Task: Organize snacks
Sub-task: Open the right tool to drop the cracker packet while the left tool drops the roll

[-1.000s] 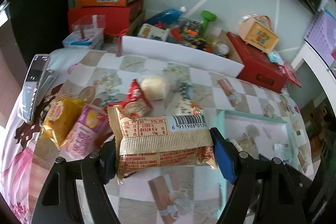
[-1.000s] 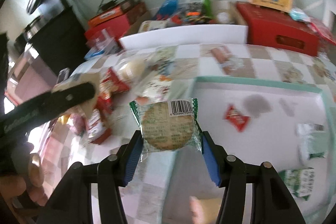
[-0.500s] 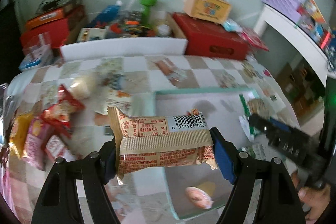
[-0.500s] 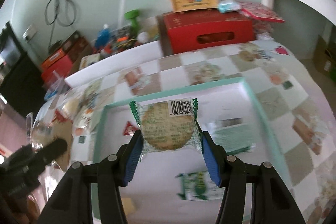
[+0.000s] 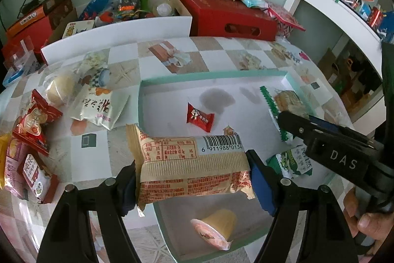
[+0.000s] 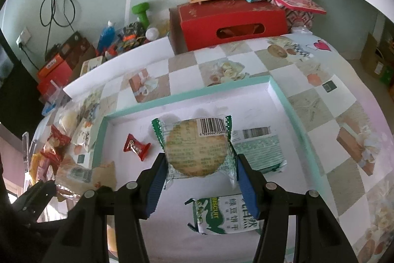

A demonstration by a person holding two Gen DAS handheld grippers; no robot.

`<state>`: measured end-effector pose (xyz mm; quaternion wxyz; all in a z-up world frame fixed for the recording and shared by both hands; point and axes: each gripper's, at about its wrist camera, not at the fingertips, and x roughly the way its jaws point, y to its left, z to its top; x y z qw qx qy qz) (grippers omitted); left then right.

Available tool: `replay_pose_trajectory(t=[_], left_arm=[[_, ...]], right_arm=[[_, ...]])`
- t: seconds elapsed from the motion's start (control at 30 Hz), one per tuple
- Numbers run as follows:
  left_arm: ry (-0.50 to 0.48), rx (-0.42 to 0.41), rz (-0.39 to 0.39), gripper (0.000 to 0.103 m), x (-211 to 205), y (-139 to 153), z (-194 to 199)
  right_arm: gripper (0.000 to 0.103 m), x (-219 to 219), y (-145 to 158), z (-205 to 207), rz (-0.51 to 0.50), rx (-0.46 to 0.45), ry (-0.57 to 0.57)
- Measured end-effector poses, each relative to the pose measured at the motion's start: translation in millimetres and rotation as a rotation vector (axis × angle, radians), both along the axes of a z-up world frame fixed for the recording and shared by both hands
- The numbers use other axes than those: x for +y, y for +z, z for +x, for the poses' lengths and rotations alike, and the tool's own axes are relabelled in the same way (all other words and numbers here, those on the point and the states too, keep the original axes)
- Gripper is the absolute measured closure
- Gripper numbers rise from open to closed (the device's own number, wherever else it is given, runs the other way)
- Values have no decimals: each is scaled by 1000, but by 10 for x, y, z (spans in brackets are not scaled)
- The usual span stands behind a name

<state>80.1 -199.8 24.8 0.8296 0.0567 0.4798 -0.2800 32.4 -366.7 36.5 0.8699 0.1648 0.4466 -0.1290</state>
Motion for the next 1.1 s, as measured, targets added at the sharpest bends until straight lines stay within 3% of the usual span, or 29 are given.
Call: replay_pose_trajectory(t=[0.77,0.83,0.9,1.1], left_arm=[[67,-17,48,18,122,13,61],[84,-20,49,18,168,17,86],[105,-19,51,18,210,12,112],[192,-14,54,13,393,-21,212]], right_arm=[[40,101,-77,89,-36,55,29],[37,93,-79,89,-31,55,29],[27,94,-79,91,-35,57,29],[17,123,-77,98,-55,58,43]])
